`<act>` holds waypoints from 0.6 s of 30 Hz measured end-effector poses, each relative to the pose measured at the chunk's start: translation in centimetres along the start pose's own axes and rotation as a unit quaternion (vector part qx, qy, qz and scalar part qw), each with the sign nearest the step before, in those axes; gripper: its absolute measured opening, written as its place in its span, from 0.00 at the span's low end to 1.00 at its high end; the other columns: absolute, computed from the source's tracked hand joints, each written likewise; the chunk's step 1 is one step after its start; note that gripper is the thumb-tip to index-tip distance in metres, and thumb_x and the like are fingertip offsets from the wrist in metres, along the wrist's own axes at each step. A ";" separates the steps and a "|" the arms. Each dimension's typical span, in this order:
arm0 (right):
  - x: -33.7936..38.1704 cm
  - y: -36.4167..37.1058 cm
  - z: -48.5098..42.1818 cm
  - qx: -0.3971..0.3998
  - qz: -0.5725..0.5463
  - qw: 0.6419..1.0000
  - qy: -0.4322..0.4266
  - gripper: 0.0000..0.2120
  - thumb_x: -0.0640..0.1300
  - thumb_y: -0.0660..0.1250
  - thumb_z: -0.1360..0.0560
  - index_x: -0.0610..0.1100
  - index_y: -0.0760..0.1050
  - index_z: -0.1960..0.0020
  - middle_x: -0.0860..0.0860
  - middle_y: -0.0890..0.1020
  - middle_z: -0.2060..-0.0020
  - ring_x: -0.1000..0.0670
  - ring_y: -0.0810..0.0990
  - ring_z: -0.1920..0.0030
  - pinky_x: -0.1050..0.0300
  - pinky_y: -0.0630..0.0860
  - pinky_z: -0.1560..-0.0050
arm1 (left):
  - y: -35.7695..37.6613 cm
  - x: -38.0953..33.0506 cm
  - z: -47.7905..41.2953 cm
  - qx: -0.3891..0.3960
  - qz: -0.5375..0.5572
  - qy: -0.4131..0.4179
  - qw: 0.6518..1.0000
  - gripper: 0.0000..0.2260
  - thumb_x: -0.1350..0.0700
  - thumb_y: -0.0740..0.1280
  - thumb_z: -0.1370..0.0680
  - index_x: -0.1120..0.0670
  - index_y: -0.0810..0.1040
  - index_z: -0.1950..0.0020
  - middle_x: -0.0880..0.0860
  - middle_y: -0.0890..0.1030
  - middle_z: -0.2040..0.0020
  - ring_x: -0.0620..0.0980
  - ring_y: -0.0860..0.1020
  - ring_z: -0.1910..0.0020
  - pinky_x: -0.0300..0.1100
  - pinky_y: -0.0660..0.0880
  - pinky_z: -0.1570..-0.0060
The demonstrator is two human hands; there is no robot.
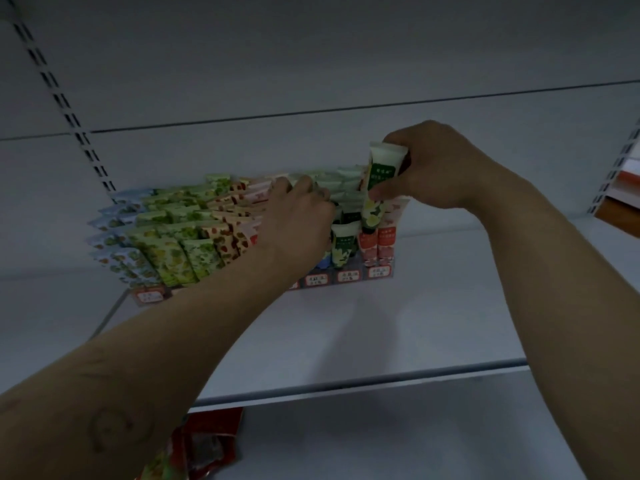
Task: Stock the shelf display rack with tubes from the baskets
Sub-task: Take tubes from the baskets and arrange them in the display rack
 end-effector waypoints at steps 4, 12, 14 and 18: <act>0.8 -0.9 -0.1 -0.046 -0.004 0.999 -0.016 0.14 0.44 0.78 0.35 0.40 0.79 0.53 0.47 0.81 0.60 0.49 0.79 0.59 0.57 0.73 0.61 | 0.3 -0.4 0.2 -0.014 0.011 0.021 1.000 0.06 0.58 0.70 0.29 0.55 0.81 0.53 0.54 0.81 0.51 0.57 0.73 0.44 0.50 0.65 0.47; 0.6 0.5 -0.5 -0.032 0.018 0.999 -0.034 0.14 0.45 0.78 0.35 0.42 0.80 0.52 0.46 0.82 0.57 0.48 0.80 0.56 0.53 0.77 0.56 | 0.6 0.3 0.7 -0.059 0.047 0.020 0.997 0.15 0.61 0.78 0.42 0.53 0.84 0.57 0.53 0.83 0.61 0.57 0.78 0.57 0.48 0.69 0.55; 0.4 0.4 -0.5 -0.029 0.006 0.999 -0.036 0.14 0.45 0.78 0.35 0.42 0.80 0.52 0.47 0.82 0.57 0.48 0.80 0.56 0.52 0.78 0.56 | 0.1 0.4 0.3 -0.013 0.053 0.019 0.998 0.11 0.56 0.77 0.36 0.52 0.82 0.56 0.52 0.83 0.57 0.56 0.76 0.51 0.49 0.64 0.51; 0.4 2.0 -0.8 0.018 0.031 0.998 -0.051 0.08 0.47 0.74 0.30 0.45 0.78 0.57 0.52 0.77 0.64 0.53 0.75 0.63 0.67 0.68 0.67 | 0.1 2.0 -0.1 0.051 0.114 -0.027 0.992 0.16 0.43 0.70 0.27 0.47 0.79 0.42 0.51 0.81 0.46 0.54 0.74 0.42 0.50 0.62 0.41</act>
Point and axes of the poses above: each hand's wrist, its own z-axis away from the middle knuckle, its own y-axis out of the palm, x = y × z, the point moved 6 cm from there along -z, towards the middle knuckle
